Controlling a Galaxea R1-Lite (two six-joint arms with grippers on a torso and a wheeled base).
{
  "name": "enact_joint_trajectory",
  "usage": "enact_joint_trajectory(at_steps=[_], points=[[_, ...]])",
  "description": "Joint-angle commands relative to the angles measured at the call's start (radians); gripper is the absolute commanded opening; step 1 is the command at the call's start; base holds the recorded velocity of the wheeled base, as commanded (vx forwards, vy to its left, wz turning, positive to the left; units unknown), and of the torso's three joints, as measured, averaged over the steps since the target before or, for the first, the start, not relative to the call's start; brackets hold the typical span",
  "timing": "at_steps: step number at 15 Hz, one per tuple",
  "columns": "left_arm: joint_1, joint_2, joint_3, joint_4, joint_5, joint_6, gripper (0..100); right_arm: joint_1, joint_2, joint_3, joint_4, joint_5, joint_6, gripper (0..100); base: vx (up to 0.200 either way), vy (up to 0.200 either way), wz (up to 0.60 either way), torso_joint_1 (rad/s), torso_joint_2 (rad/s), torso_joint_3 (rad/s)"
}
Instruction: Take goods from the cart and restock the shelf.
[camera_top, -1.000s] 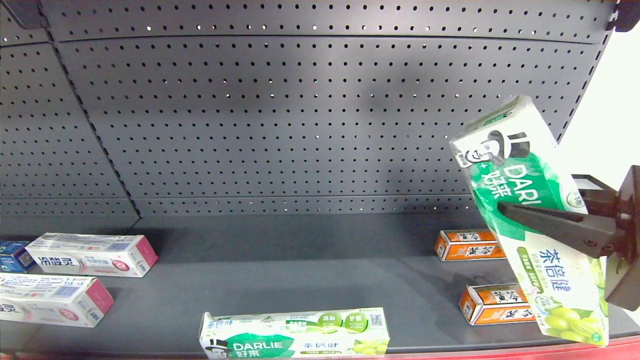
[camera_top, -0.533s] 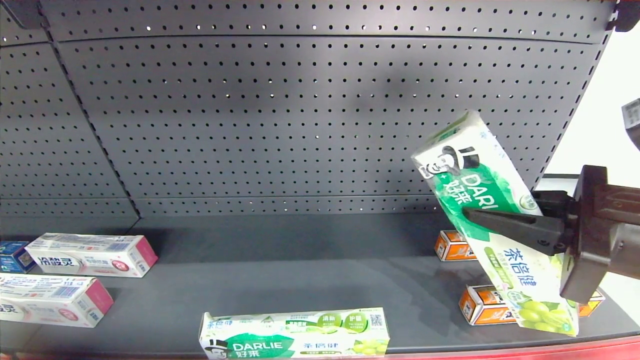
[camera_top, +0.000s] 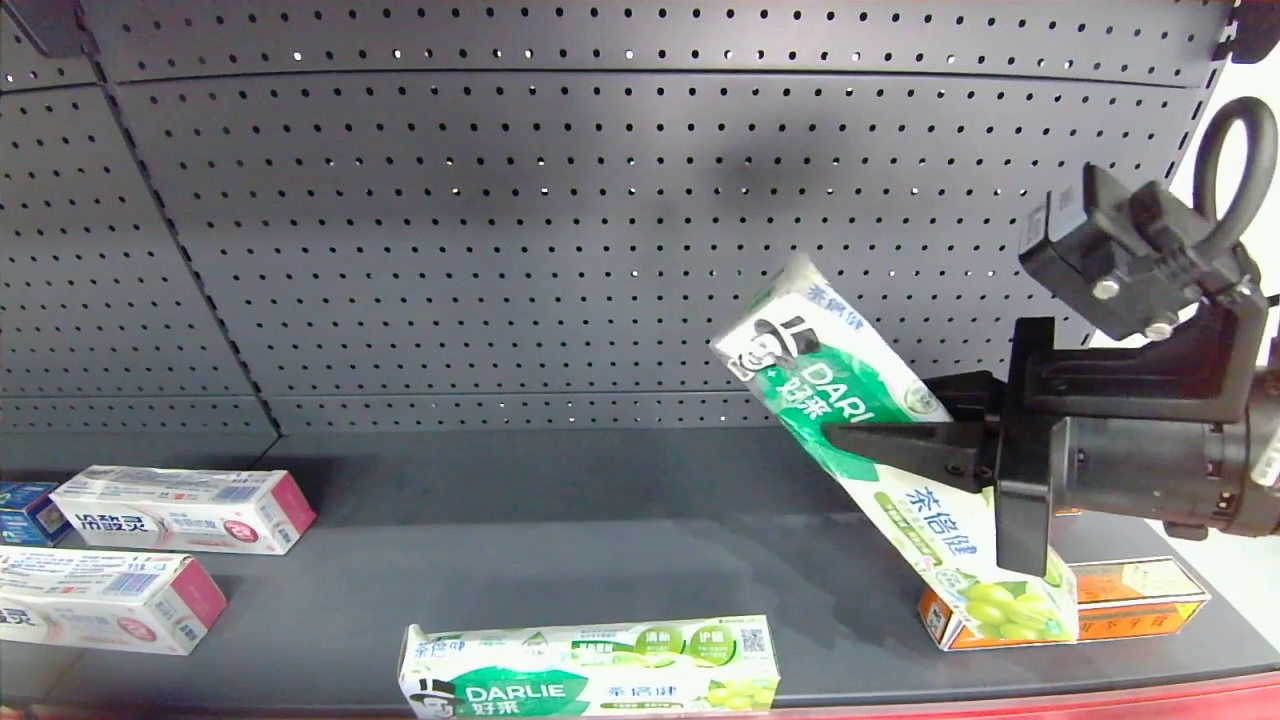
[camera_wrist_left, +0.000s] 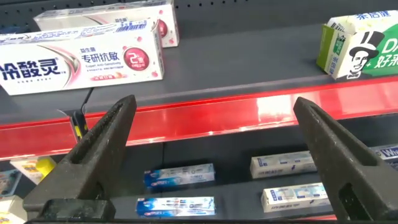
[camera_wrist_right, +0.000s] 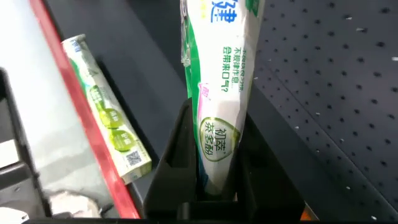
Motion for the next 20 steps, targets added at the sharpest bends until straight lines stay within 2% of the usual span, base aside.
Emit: enact_joint_trajectory(at_steps=[1,7,10,11,20], points=[[0.0,0.0,0.0,0.0,0.0,0.0,100,0.027,0.085,-0.134,0.079,0.001,-0.012,0,0.0,0.0,0.0,0.0,0.0,0.0],[0.0,0.0,0.0,0.0,0.0,0.0,100,0.035,0.234,-0.35,0.248,0.001,-0.063,0,0.0,0.0,0.0,0.0,0.0,0.0],[0.0,0.0,0.0,0.0,0.0,0.0,100,0.039,0.33,-0.589,0.513,0.001,-0.074,0,0.0,0.0,0.0,0.0,0.0,0.0],[0.0,0.0,0.0,0.0,0.0,0.0,100,0.039,0.341,-0.601,0.539,0.004,-0.074,0,0.0,0.0,0.0,0.0,0.0,0.0],[0.0,0.0,0.0,0.0,0.0,0.0,100,0.031,0.464,-0.658,0.519,0.047,-0.159,0,0.0,0.0,0.0,0.0,0.0,0.0]])
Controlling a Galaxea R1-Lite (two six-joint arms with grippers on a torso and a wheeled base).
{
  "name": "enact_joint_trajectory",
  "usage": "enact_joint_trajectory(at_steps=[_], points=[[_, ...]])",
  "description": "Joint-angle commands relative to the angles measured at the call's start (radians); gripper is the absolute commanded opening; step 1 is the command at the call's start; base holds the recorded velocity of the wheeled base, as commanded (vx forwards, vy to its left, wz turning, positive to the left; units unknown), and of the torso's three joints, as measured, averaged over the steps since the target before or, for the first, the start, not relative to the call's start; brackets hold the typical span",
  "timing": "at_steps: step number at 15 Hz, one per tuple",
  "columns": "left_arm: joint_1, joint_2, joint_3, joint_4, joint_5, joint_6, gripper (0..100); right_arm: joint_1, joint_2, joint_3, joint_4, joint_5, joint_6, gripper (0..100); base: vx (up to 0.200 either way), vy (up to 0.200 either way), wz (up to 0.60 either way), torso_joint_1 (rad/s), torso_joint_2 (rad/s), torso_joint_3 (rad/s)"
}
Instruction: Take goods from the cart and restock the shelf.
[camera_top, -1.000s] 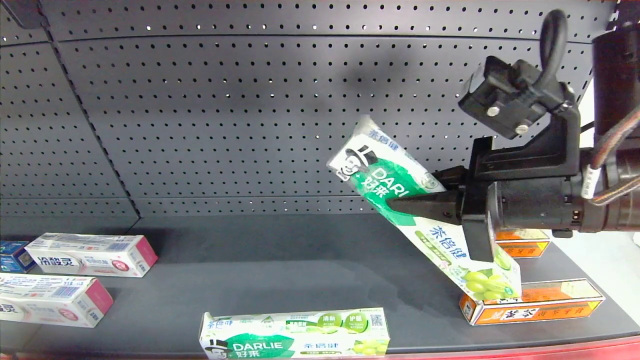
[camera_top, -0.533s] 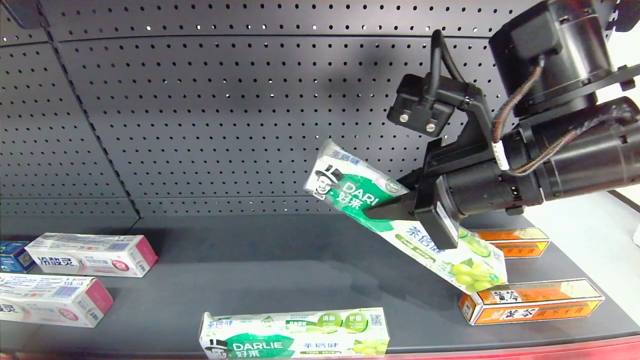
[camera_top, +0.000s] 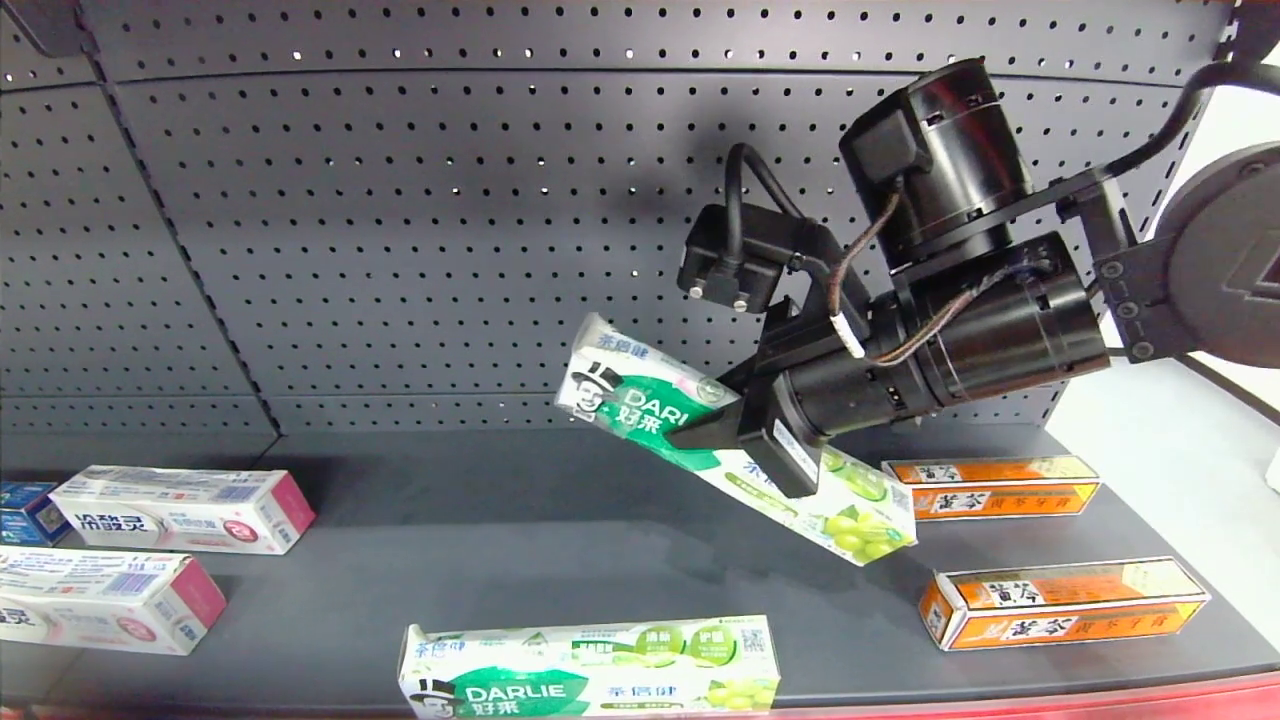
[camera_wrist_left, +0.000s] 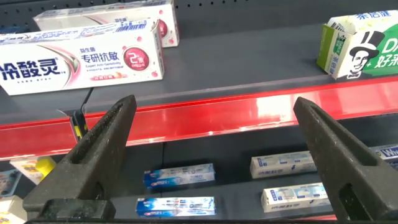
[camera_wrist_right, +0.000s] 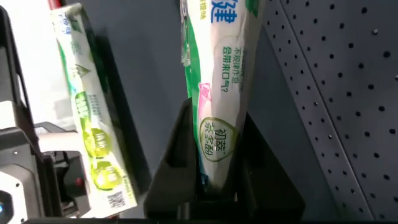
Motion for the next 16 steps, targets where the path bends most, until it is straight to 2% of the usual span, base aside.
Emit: enact_joint_trajectory(at_steps=[1,8,12,16], points=[[0.0,0.0,0.0,0.0,0.0,0.0,100,-0.02,0.028,-0.002,0.001,0.003,-0.022,0,0.0,0.0,0.0,0.0,0.0,0.0],[0.0,0.0,0.0,0.0,0.0,0.0,100,-0.027,0.128,-0.063,0.012,-0.002,-0.05,0,0.0,0.0,0.0,0.0,0.0,0.0],[0.0,0.0,0.0,0.0,0.0,0.0,100,-0.018,0.152,-0.052,0.019,-0.002,-0.053,0,0.0,0.0,0.0,0.0,0.0,0.0],[0.0,0.0,0.0,0.0,0.0,0.0,100,-0.012,0.163,-0.107,0.162,-0.002,-0.056,0,0.0,0.0,0.0,0.0,0.0,0.0]])
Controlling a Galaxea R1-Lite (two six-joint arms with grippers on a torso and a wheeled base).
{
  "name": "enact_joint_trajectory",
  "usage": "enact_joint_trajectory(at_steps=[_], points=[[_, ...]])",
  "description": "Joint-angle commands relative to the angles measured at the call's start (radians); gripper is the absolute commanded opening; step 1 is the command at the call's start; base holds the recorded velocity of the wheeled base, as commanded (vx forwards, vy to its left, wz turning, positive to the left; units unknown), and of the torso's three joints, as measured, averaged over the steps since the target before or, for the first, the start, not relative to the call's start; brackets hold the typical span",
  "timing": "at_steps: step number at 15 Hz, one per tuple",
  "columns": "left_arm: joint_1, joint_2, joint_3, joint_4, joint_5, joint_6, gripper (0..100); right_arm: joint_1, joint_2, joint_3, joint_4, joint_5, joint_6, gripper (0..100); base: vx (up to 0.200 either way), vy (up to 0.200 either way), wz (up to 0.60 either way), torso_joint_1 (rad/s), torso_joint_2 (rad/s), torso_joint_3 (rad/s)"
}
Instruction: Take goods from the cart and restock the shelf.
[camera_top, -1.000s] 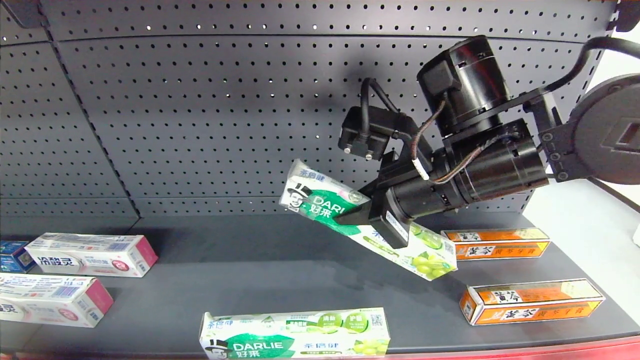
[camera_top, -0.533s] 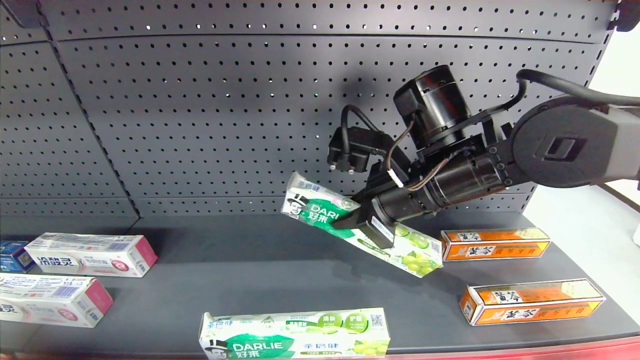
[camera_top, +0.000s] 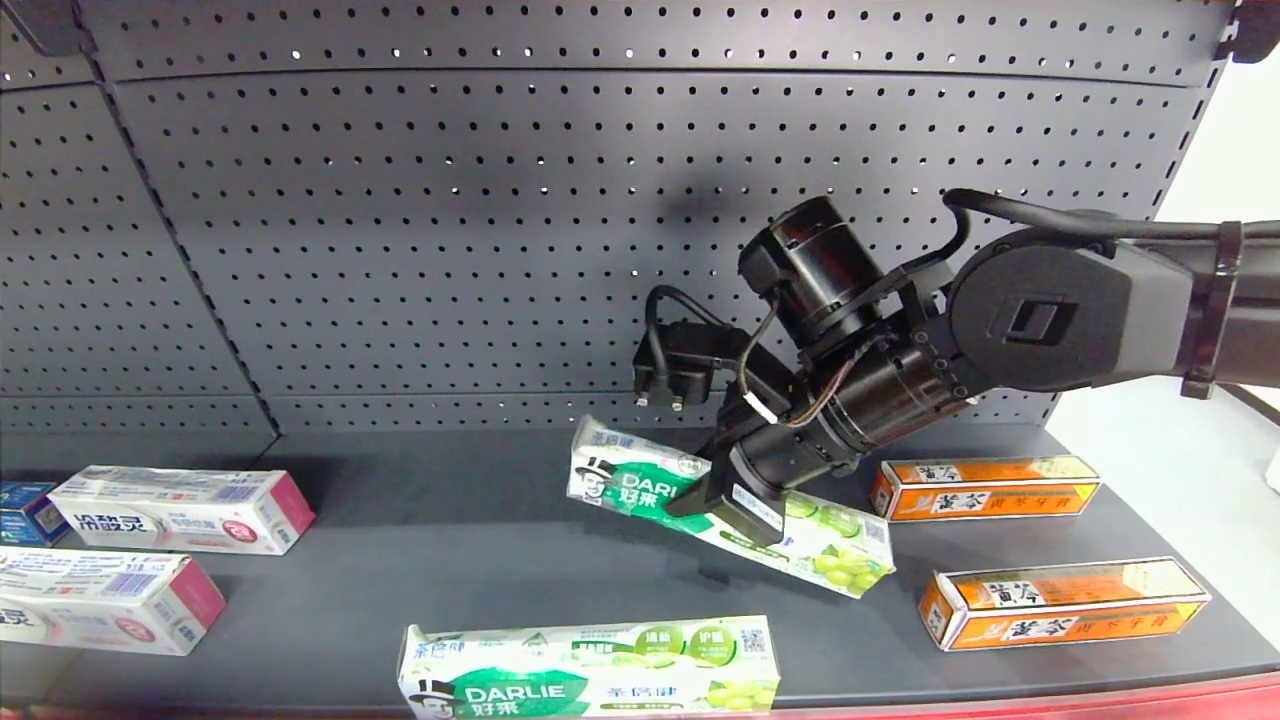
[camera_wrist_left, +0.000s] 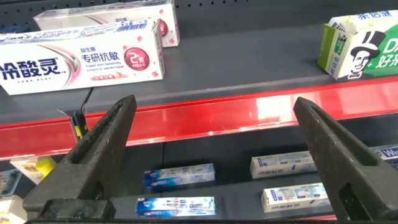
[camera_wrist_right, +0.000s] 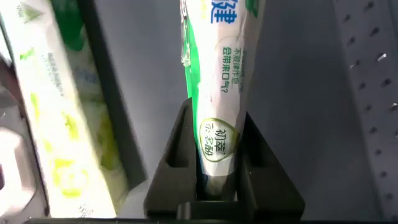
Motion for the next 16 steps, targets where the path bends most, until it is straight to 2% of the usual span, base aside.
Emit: enact_joint_trajectory(at_steps=[1,9,16], points=[[0.0,0.0,0.0,0.0,0.0,0.0,100,0.001,0.006,-0.012,0.005,0.001,-0.02,0,0.0,0.0,0.0,0.0,0.0,0.0],[0.0,0.0,0.0,0.0,0.0,0.0,100,0.041,0.069,-0.042,0.002,-0.004,-0.032,0,0.0,0.0,0.0,0.0,0.0,0.0],[0.0,0.0,0.0,0.0,0.0,0.0,100,0.041,0.074,-0.055,0.013,-0.002,-0.039,0,0.0,0.0,0.0,0.0,0.0,0.0]])
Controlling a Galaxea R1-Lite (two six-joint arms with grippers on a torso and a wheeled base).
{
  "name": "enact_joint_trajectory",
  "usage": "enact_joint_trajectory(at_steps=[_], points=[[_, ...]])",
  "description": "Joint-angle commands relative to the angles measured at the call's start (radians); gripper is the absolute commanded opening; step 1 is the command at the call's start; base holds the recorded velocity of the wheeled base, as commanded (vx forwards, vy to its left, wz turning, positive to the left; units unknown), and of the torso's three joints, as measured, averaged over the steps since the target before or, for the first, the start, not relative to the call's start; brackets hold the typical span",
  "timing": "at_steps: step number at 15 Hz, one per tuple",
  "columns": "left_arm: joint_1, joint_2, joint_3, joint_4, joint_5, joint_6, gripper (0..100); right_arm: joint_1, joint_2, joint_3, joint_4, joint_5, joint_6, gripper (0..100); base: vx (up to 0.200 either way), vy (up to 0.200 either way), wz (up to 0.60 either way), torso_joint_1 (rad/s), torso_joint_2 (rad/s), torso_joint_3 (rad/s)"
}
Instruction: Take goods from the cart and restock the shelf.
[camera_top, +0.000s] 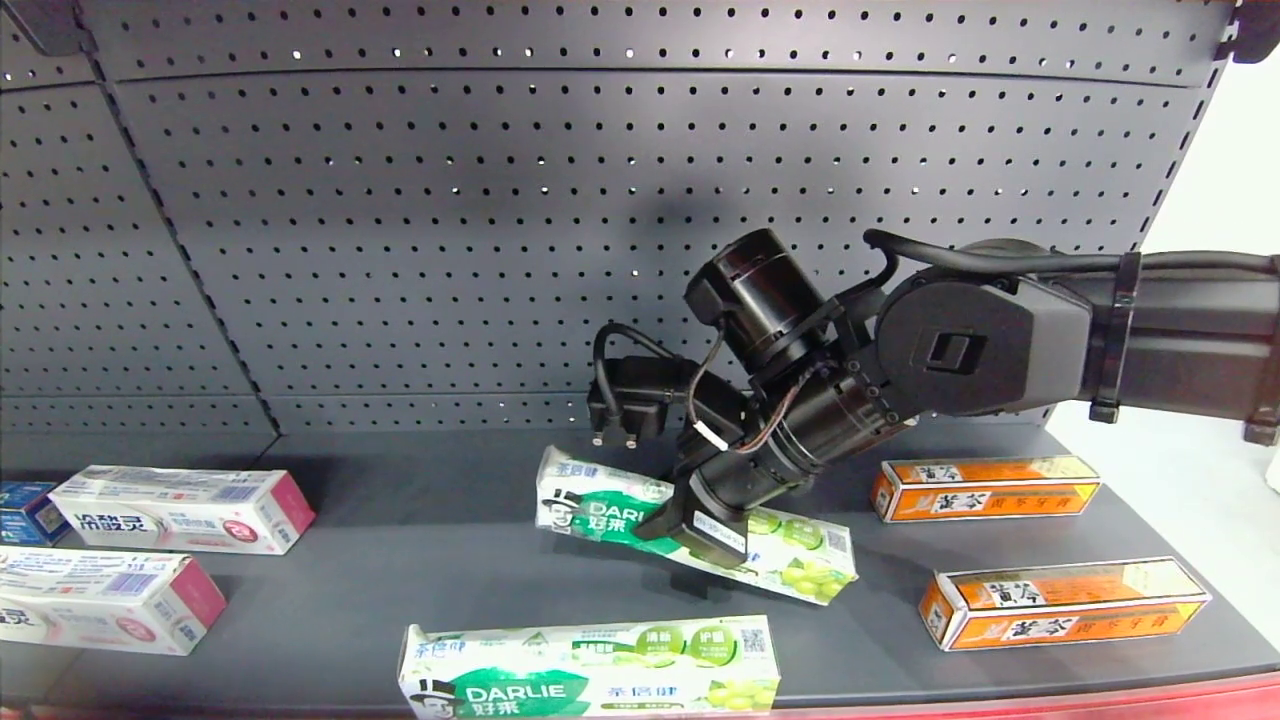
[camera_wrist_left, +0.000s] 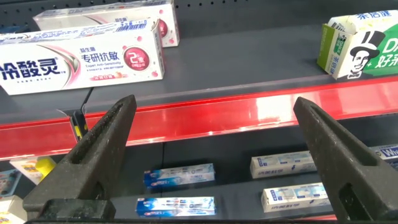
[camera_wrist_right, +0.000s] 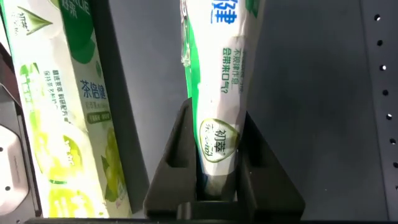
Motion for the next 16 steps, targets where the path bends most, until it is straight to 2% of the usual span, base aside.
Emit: enact_joint_trajectory(at_steps=[1,16], points=[[0.001,0.0,0.0,0.0,0.0,0.0,100,0.004,0.014,-0.007,0.0,0.001,-0.003,0,0.0,0.0,0.0,0.0,0.0,0.0],[0.001,0.0,0.0,0.0,0.0,0.0,100,0.045,0.089,-0.084,0.031,-0.005,-0.018,0,0.0,0.0,0.0,0.0,0.0,0.0]])
